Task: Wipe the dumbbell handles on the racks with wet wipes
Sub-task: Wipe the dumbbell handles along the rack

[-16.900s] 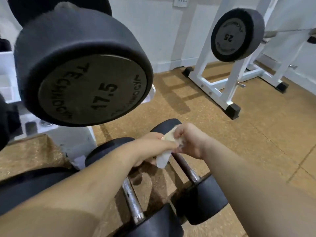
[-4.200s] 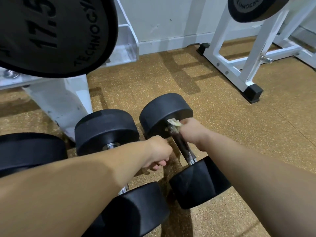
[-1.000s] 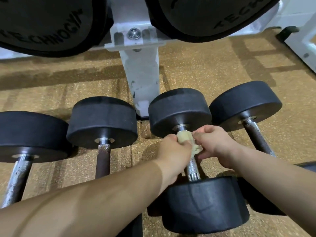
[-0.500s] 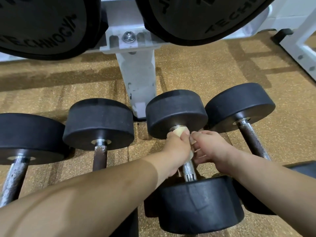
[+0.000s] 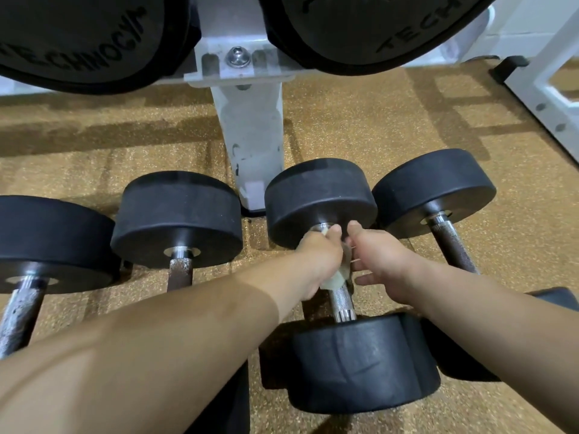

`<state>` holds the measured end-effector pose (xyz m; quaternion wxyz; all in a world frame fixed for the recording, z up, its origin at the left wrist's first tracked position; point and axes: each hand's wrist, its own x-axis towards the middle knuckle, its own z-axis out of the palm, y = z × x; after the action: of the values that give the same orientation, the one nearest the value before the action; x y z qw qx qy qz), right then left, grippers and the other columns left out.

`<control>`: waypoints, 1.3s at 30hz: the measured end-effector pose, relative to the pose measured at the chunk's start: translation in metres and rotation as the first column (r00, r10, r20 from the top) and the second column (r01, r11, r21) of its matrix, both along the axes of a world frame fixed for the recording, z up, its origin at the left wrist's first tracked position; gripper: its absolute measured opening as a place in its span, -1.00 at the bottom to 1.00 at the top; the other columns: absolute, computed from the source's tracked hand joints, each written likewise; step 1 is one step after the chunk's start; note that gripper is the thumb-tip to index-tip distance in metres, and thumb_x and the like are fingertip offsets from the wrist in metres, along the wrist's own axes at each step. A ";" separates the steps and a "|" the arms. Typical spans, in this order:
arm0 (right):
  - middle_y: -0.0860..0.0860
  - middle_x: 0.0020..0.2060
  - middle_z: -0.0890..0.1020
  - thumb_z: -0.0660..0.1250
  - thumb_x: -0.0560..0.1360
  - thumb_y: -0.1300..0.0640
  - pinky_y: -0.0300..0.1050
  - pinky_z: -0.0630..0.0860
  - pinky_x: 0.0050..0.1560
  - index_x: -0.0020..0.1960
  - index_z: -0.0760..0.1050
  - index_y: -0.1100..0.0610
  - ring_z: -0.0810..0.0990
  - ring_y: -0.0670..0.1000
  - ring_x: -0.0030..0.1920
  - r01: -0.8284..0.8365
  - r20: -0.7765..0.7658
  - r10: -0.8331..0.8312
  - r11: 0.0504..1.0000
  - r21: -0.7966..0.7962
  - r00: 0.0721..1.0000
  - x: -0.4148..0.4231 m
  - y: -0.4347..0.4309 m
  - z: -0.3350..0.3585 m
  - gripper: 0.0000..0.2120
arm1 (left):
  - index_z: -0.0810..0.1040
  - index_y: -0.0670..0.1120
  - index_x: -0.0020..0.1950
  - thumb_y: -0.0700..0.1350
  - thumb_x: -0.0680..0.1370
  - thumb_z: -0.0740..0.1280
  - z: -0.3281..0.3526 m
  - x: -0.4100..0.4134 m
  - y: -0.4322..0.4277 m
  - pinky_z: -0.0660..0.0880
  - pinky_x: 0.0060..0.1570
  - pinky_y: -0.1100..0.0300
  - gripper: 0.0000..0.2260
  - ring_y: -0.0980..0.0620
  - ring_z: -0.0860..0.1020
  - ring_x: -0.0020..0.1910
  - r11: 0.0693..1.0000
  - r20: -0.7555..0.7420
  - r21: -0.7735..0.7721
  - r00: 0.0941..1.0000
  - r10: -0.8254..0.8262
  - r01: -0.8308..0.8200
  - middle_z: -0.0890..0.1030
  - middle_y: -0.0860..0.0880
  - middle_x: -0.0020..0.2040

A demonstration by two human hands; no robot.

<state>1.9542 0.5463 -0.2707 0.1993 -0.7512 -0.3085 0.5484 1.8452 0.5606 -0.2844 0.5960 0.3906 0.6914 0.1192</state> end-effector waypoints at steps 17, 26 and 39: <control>0.05 -0.09 0.61 0.04 0.71 -0.18 -0.02 0.57 -0.17 0.27 0.51 0.16 0.59 0.06 -0.16 -0.018 0.012 0.019 0.999 -0.043 1.000 -0.002 -0.009 0.001 -0.52 | 0.46 -0.04 0.42 0.40 0.57 -0.05 -0.010 -0.013 -0.017 0.48 0.32 -0.14 -0.31 -0.17 0.56 0.23 0.947 -0.094 0.067 0.947 -0.307 0.313 0.60 -0.15 0.29; 0.15 -0.01 0.63 0.05 0.71 -0.18 -0.11 0.48 -0.26 0.12 0.54 0.18 0.55 0.09 -0.21 -0.092 0.037 0.095 0.993 -0.073 0.995 -0.002 -0.008 0.005 -0.52 | 0.42 0.02 0.52 0.15 0.60 0.40 0.007 -0.040 -0.045 0.37 0.45 0.09 -0.48 0.04 0.48 0.36 0.810 0.196 -0.113 0.812 -0.550 0.576 0.54 0.08 0.35; 0.13 -0.15 0.64 -0.02 0.70 -0.23 0.16 0.65 0.08 0.09 0.55 0.20 0.62 0.15 -0.13 -0.062 -0.018 0.061 0.995 -0.072 0.998 0.006 -0.013 -0.003 -0.42 | 0.43 0.11 0.39 0.38 0.63 -0.02 -0.002 -0.019 -0.041 0.40 0.34 0.05 -0.47 -0.01 0.46 0.33 0.921 0.054 -0.038 0.921 -0.386 0.388 0.50 0.06 0.35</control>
<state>1.9598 0.5334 -0.2740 0.1574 -0.7439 -0.3098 0.5709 1.8261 0.5198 -0.2869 0.6326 0.5022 0.5895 -0.0089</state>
